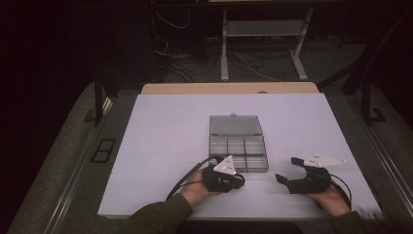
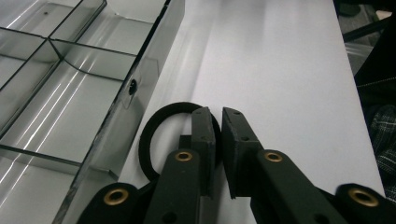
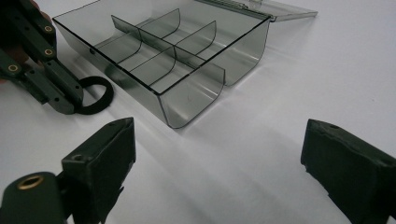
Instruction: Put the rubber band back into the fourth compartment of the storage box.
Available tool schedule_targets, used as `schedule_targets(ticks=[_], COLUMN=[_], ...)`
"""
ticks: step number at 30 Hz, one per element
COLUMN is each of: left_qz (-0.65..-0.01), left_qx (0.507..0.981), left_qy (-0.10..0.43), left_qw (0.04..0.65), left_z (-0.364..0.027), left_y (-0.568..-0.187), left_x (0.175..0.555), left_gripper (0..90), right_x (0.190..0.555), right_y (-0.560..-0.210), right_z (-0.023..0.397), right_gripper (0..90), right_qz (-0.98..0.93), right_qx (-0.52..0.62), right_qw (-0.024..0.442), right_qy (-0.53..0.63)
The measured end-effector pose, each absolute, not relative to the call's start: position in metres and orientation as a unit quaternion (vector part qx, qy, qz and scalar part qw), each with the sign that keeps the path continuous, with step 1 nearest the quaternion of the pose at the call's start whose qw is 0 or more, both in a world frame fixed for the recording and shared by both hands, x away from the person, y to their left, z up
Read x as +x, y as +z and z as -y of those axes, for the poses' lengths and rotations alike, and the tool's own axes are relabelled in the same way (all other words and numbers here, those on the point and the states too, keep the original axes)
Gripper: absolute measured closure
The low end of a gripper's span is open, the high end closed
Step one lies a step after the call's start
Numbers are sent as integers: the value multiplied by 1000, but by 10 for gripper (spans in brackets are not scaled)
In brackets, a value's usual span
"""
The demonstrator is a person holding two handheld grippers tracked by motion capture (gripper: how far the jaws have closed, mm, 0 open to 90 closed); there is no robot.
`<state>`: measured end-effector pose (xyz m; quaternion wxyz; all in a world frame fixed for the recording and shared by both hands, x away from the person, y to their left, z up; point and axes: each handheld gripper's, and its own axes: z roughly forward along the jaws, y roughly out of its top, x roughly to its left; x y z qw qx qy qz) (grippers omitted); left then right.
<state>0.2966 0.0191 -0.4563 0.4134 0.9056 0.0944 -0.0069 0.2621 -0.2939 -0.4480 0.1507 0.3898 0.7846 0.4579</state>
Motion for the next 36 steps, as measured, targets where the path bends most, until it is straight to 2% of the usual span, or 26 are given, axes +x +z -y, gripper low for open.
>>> schedule_targets(ticks=[8, 36], left_qz=[-94, -97], left_qx=[905, 885], left_qy=[-7, -37], left_qw=[415, 453], left_z=[-19, -38], left_y=[-456, -439], left_x=[297, 290], left_gripper=[860, 860], right_x=[262, 262], right_y=[-448, -448], right_z=[294, 294], right_gripper=[99, 99], right_qz=[-786, -785], right_qx=[388, 389], right_qw=[151, 149], right_qy=[458, 459])
